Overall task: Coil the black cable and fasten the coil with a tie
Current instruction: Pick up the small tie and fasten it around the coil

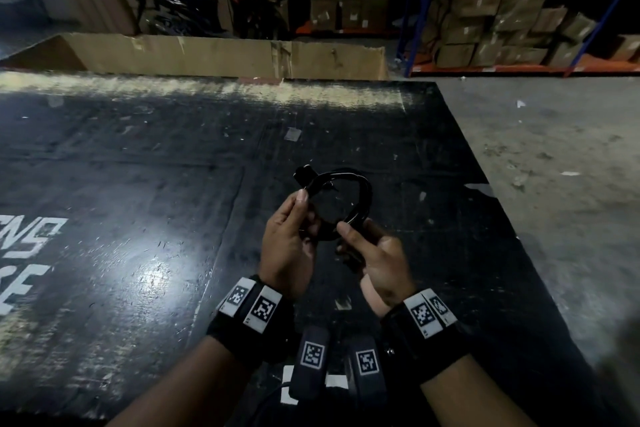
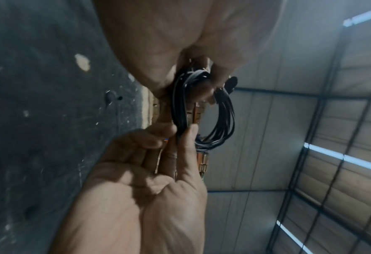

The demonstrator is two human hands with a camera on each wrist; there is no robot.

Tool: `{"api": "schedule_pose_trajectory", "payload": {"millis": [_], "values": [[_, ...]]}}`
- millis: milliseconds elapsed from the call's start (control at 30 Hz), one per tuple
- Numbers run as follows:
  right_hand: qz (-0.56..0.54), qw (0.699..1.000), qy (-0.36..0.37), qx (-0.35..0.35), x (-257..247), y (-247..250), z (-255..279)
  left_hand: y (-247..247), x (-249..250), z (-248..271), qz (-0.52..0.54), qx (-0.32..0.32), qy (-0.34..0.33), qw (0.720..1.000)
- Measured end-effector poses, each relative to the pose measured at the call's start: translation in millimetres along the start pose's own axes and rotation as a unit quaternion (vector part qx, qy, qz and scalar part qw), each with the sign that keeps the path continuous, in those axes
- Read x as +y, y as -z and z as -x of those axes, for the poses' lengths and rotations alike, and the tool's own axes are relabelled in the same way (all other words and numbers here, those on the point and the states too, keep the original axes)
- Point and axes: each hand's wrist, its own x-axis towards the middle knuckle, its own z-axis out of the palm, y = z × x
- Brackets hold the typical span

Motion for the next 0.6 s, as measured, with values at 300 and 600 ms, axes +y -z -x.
{"api": "schedule_pose_trajectory", "payload": {"millis": [300,600], "values": [[0.088,0.993,0.072,0.019,-29,1,-9,26,-14,8,-0.081,0.003,0.056,0.995],[0.446,0.877,0.098,-0.150,-51,31,-25,50,4,-11,-0.361,-0.112,-0.074,0.923]]}}
